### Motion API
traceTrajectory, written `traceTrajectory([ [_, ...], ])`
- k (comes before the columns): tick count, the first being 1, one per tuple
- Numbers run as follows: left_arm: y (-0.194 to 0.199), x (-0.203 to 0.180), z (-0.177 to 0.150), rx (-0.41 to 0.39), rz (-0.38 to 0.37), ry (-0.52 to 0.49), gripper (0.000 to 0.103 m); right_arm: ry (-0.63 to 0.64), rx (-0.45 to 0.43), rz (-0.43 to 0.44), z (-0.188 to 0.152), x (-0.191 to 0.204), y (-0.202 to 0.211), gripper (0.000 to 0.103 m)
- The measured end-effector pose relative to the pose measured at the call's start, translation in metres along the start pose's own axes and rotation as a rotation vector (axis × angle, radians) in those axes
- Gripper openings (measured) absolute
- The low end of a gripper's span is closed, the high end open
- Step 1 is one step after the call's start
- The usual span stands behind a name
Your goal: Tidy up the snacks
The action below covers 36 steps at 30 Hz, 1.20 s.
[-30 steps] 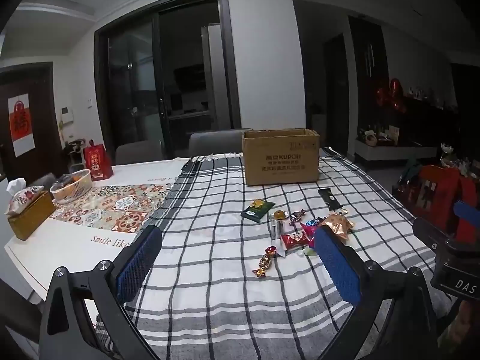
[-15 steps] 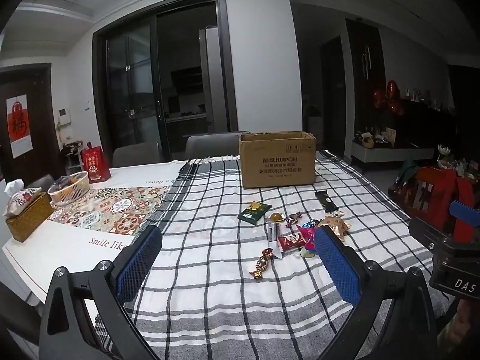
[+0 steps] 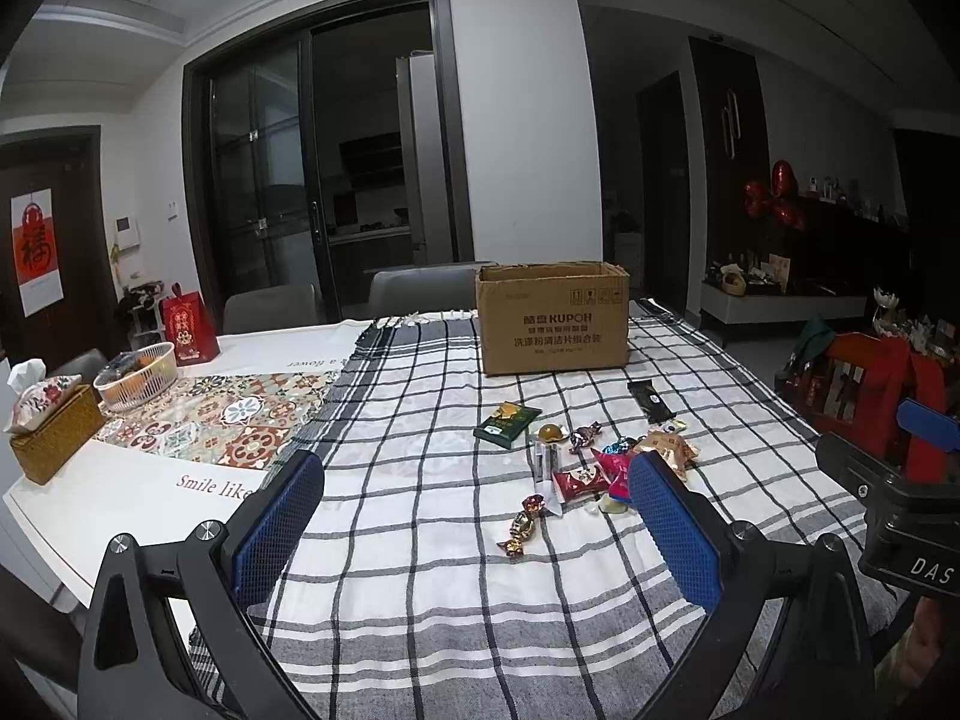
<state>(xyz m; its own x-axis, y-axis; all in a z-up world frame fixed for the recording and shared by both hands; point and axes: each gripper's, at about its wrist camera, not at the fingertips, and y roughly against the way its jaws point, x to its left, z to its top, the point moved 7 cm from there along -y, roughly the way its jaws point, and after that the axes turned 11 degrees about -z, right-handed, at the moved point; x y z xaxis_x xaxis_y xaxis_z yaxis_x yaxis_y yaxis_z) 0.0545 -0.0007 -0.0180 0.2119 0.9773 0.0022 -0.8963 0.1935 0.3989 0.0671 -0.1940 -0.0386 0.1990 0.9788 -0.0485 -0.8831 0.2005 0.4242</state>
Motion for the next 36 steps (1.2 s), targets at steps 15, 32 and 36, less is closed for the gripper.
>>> traceTrajectory([
  [15,0.0001,-0.0004,0.0006,0.001,-0.002,-0.001,0.103,-0.001,0.001,0.006,0.0011,0.0002,0.0023,0.102],
  [32,-0.0001,-0.0017,0.0007,0.001,-0.005,-0.001,0.103,-0.001,0.003,0.010,0.0016,0.0011,0.0028,0.102],
  [36,0.0001,-0.0022,0.0022,0.003,-0.009,0.000,0.103,-0.001,0.003,0.012,0.0012,0.0009,0.0027,0.102],
])
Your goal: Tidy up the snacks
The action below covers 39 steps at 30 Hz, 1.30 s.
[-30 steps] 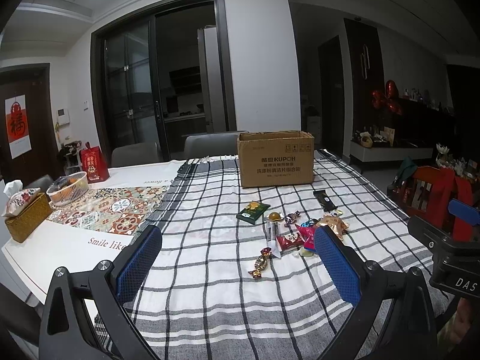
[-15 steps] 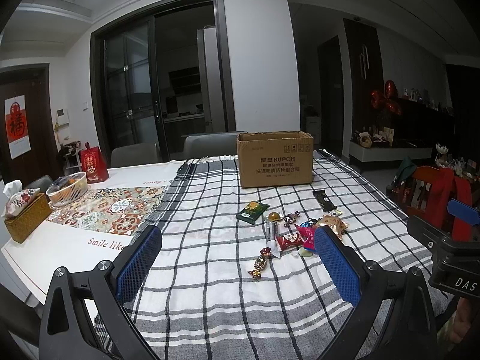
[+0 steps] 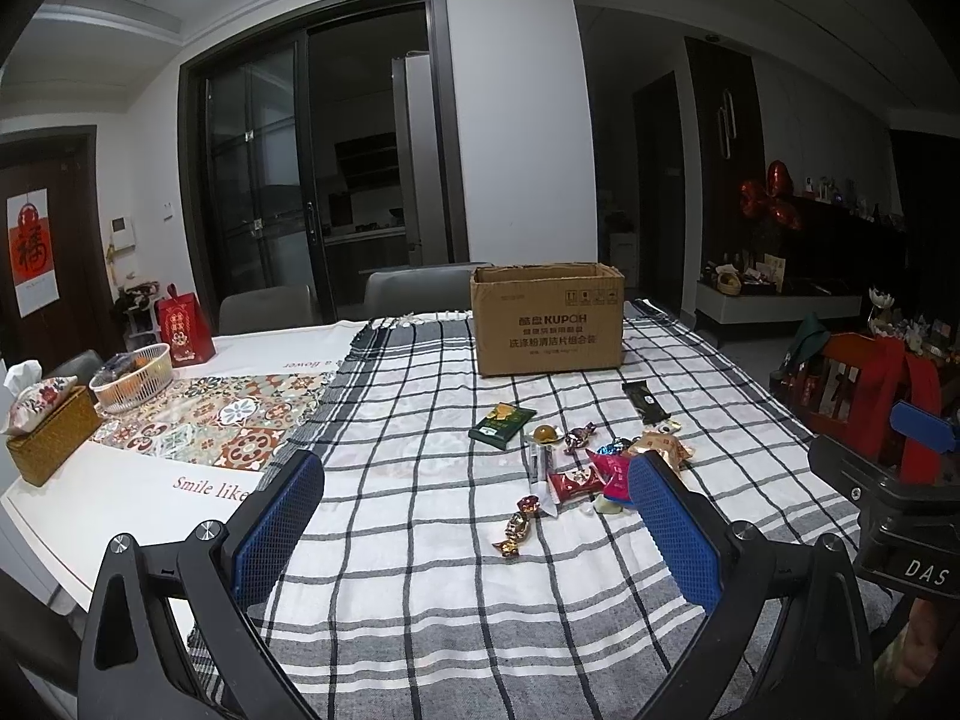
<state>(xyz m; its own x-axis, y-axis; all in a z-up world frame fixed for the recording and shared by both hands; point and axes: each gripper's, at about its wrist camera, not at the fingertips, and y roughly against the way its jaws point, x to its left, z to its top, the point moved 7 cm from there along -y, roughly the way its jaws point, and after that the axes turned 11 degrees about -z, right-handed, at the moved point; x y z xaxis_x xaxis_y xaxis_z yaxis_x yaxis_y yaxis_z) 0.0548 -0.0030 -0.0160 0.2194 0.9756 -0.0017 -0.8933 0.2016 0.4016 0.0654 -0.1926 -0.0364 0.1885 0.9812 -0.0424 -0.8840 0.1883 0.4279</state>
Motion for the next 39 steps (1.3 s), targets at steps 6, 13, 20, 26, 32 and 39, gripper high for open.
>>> traceTrajectory([
  [6,0.000,0.001,0.001,-0.001,0.001,-0.002,0.103,0.000,0.000,-0.001,0.000,0.000,0.000,0.102],
  [13,-0.001,0.002,0.000,0.004,0.001,-0.002,0.103,0.001,0.005,0.002,-0.001,0.003,0.000,0.102],
  [20,-0.015,0.006,-0.007,0.030,0.011,-0.026,0.103,0.012,0.031,0.033,-0.008,0.013,-0.017,0.102],
  [26,-0.036,0.010,-0.015,0.070,0.007,-0.028,0.102,0.034,0.070,0.083,-0.016,0.029,-0.037,0.100],
  [32,-0.063,0.016,-0.023,0.131,0.000,-0.020,0.091,0.043,0.116,0.123,-0.021,0.042,-0.061,0.091],
  [39,-0.092,0.016,-0.025,0.180,-0.024,-0.041,0.085,-0.002,0.197,0.177,-0.022,0.053,-0.094,0.079],
])
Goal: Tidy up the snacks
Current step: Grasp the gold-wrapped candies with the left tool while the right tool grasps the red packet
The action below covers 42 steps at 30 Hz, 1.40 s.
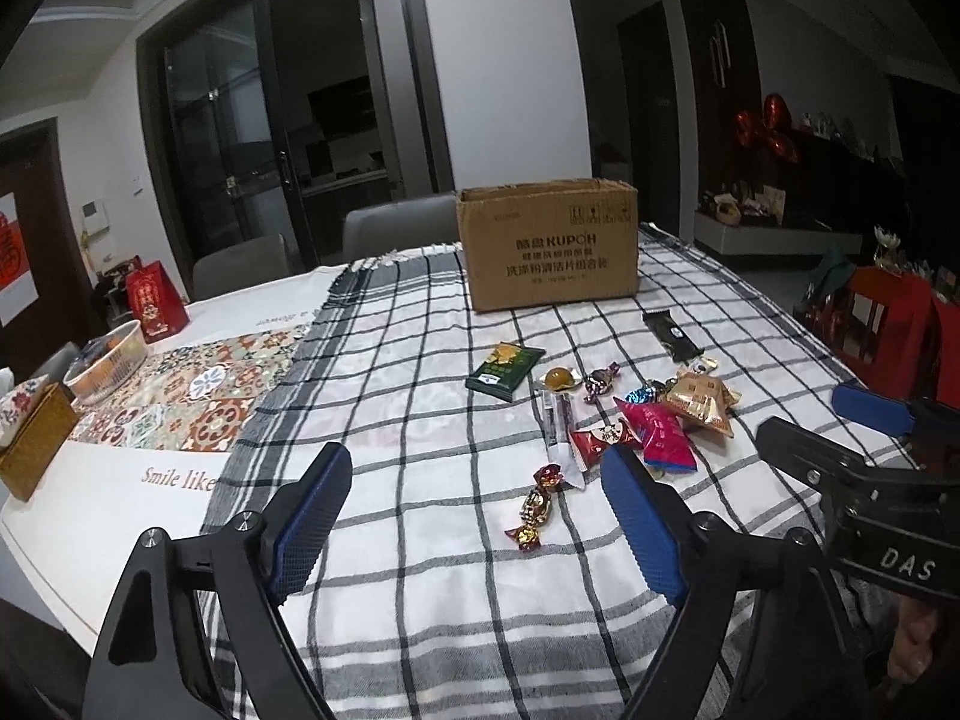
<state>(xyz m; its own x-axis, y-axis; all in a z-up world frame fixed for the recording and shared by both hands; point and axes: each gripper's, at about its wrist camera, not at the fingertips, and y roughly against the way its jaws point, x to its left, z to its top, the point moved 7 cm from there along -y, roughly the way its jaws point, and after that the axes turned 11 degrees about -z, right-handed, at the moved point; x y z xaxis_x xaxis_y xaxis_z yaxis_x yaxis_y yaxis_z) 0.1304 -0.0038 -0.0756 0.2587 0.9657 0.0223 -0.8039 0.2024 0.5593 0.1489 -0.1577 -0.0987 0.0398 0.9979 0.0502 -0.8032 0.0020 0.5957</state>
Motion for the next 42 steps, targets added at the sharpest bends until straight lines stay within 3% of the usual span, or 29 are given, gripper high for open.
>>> traceTrajectory([
  [7,-0.036,-0.003,-0.008,0.090,-0.050,-0.014,0.075,-0.037,0.112,0.032,-0.006,0.004,-0.041,0.068],
  [20,-0.095,-0.004,-0.037,0.242,-0.135,0.023,0.056,-0.048,0.223,0.062,-0.018,0.017,-0.098,0.061],
  [32,-0.129,-0.008,-0.052,0.325,-0.212,0.081,0.038,-0.032,0.242,0.032,-0.013,0.021,-0.128,0.057],
  [42,-0.140,-0.006,-0.055,0.340,-0.222,0.119,0.023,-0.016,0.266,0.011,-0.016,0.019,-0.140,0.051],
])
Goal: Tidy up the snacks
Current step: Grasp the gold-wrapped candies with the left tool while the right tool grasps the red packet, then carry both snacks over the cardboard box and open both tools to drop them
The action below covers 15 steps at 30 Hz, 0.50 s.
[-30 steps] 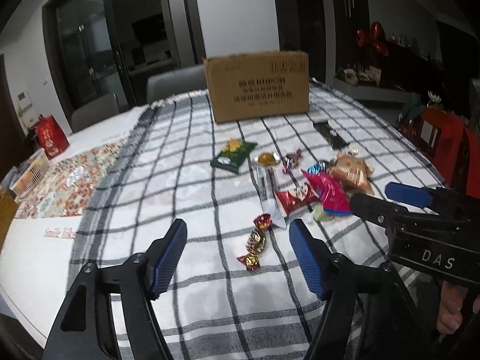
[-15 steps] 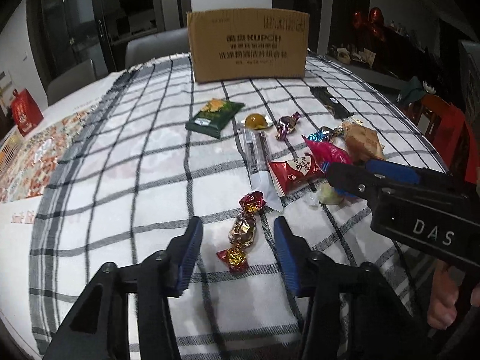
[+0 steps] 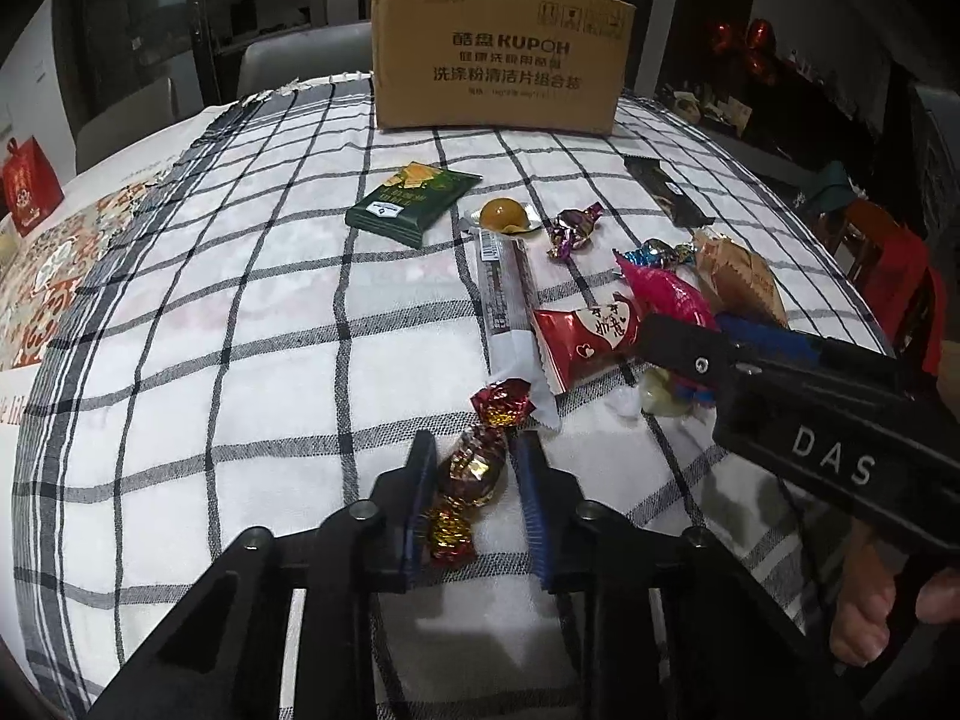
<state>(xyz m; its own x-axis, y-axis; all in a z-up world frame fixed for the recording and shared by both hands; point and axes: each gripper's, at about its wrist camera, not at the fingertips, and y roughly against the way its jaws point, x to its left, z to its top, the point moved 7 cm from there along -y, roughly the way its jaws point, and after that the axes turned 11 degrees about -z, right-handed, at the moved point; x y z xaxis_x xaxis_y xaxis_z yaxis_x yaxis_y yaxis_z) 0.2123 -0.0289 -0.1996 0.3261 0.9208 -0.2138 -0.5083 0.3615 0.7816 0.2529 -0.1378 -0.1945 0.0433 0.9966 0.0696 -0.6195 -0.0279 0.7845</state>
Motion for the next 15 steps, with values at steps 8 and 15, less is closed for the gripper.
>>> traceTrajectory([
  [8,0.005,-0.001,0.002,-0.014,-0.005,0.010,0.023,0.042,-0.025,-0.022,-0.001,0.002,0.002,0.040],
  [15,0.025,-0.006,0.012,-0.076,0.012,-0.005,0.022,0.051,-0.058,-0.017,-0.002,0.001,0.014,0.038],
])
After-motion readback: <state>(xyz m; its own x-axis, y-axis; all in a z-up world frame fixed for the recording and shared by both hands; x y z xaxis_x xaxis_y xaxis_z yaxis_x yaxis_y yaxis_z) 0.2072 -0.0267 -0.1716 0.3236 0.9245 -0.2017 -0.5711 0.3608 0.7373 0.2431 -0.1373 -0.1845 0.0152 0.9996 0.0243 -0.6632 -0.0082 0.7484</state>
